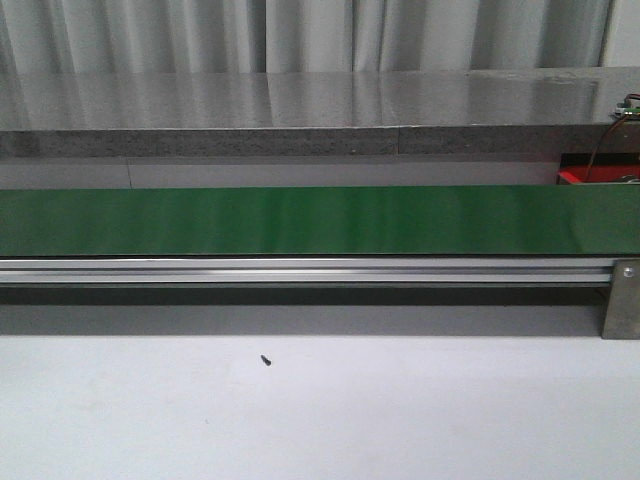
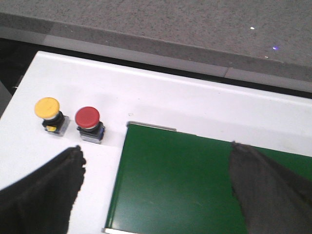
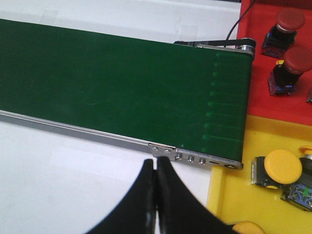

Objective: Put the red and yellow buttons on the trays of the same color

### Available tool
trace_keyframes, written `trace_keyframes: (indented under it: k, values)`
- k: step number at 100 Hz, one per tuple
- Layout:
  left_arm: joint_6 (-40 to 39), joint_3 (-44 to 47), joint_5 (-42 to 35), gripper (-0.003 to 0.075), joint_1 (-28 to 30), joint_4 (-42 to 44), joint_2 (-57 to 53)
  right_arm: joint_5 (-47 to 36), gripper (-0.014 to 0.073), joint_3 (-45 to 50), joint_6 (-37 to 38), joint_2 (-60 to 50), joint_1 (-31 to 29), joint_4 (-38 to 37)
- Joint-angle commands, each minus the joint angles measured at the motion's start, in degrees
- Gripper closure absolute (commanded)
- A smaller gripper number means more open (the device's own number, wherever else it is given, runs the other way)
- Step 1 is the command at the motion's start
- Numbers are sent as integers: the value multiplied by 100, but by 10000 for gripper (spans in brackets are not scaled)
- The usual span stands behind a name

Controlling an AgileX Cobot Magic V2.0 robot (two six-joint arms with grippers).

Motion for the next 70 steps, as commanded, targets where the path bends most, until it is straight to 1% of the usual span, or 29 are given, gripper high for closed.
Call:
trace_keyframes:
  k: [1,15,32,44,50,60,70]
  values:
    - [-69,-706,-42,170,147,-114,422,-235,664,-212,-73,-78,7,136]
    - [-105,-1349,189,174,320,-114,1266,-235,664,-212,-73,-78,7,136]
    - [-233,-1893,395,174,399,-90,2186,-235,664,-212,-73,-78,7,136]
    - [-246,-2169,406,174,399,-79,2707,-235,664,-212,-73,-78,7,136]
    - [-258,-2321,293,174,399,-26,2925,-235,664,-212,-73,-78,7,136]
    - [-497,-2589,205,174,399,74,3284,-235,664,-212,-73,-78,7,136]
    - [-549,-2852,263,174,399,88,3629,-235,664,-212,-73,-78,7,136]
